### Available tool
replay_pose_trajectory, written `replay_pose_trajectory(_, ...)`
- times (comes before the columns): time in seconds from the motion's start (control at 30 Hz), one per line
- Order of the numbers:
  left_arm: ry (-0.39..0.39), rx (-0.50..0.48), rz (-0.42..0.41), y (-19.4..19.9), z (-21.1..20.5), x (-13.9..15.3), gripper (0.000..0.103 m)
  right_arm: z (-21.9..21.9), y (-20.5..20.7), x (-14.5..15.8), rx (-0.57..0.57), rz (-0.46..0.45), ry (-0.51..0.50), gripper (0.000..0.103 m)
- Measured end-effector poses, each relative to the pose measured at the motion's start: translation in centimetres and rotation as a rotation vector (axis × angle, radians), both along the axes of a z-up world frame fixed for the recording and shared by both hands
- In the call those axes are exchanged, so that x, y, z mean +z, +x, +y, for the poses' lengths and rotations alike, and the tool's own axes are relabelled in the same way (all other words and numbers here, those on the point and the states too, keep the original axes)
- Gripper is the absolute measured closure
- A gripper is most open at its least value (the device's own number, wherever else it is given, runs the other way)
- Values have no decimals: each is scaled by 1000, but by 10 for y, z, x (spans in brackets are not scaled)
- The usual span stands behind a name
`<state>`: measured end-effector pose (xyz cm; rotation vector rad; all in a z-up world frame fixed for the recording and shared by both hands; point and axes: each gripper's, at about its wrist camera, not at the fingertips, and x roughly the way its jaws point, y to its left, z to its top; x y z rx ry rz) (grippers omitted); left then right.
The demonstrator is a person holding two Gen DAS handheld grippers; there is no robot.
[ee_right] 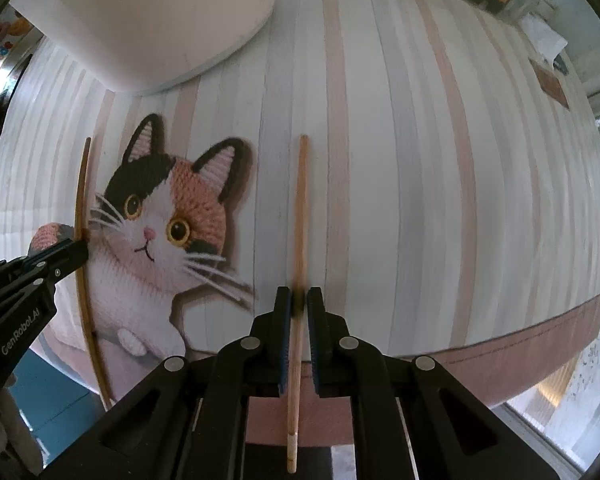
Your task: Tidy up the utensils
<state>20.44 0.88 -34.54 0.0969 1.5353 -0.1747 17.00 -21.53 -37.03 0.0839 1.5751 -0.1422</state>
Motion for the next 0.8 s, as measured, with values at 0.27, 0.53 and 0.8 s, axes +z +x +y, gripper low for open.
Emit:
replay_pose_trajectory(0.27, 6, 4, 2, 0, -28, 12, 94, 8, -6, 3, 9, -21, -2, 93)
replay_pose_trajectory(0.53, 35, -8, -11, 3, -36, 5, 95, 16, 6, 5, 37, -25, -17, 95)
replay_pose_trajectory(0.8, 58, 27, -72, -1, -42, 14, 99, 26, 4, 6, 8, -56, -1, 96)
